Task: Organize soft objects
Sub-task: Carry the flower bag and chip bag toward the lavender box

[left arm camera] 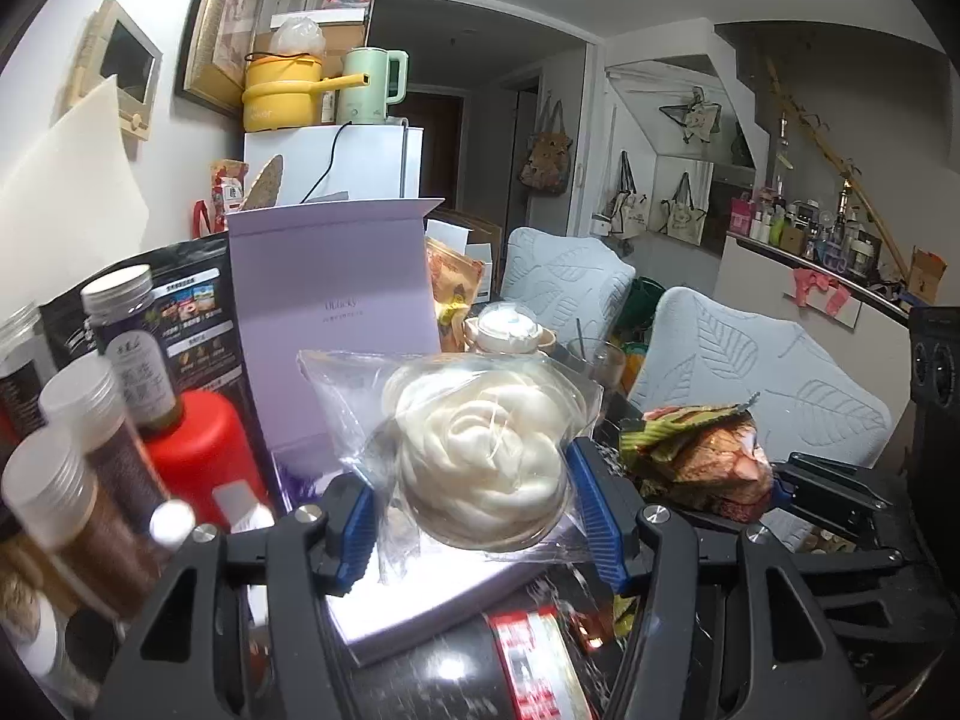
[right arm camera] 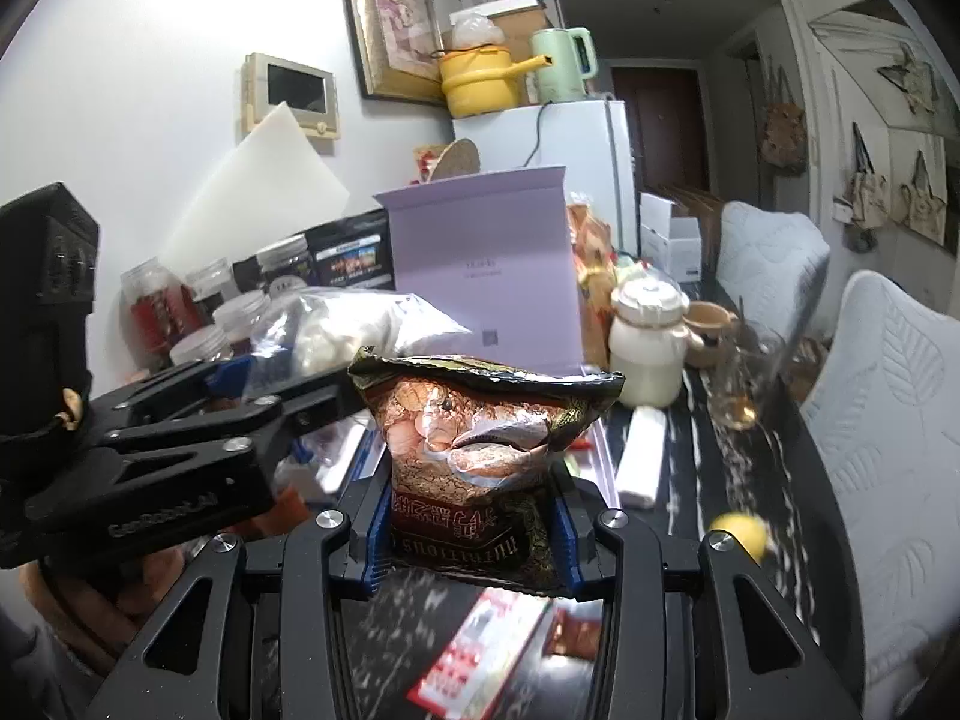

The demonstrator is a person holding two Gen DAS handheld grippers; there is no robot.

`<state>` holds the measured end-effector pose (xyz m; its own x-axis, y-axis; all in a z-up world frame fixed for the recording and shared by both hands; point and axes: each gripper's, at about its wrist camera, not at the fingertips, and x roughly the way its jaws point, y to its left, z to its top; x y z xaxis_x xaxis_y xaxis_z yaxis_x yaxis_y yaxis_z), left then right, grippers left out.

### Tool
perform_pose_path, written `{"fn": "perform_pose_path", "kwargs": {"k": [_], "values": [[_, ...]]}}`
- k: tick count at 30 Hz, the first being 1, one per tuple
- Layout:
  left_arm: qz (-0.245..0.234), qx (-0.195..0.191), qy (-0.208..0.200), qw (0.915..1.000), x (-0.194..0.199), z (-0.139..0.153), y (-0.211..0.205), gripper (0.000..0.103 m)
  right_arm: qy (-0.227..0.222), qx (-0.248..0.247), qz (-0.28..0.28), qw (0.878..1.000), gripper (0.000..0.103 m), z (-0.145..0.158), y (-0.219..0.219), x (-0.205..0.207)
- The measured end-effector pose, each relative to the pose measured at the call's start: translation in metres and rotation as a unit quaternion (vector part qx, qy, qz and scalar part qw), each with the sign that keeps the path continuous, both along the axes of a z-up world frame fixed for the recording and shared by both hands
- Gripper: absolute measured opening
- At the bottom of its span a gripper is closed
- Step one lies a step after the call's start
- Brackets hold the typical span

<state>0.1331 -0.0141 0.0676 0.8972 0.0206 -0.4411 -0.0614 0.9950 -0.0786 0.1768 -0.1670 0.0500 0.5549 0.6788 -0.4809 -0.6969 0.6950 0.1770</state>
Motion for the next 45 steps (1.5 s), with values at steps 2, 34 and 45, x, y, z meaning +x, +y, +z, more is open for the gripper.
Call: {"fn": "perform_pose_path", "kwargs": {"k": [2, 34, 45], "values": [[0.002, 0.002, 0.000, 1.0000, 0.010, 0.000, 0.003, 0.057, 0.003, 0.006, 0.008, 1.000, 0.042, 0.000, 0.004, 0.010], [0.076, 0.002, 0.057, 0.9955, 0.154, -0.043, 0.063, 0.057, -0.003, -0.008, 0.028, 1.000, 0.042, -0.021, 0.076, 0.170], [0.095, 0.001, 0.109, 0.9894, 0.176, -0.074, 0.069, 0.057, 0.031, -0.039, 0.043, 0.998, 0.042, -0.053, 0.091, 0.197]]}}
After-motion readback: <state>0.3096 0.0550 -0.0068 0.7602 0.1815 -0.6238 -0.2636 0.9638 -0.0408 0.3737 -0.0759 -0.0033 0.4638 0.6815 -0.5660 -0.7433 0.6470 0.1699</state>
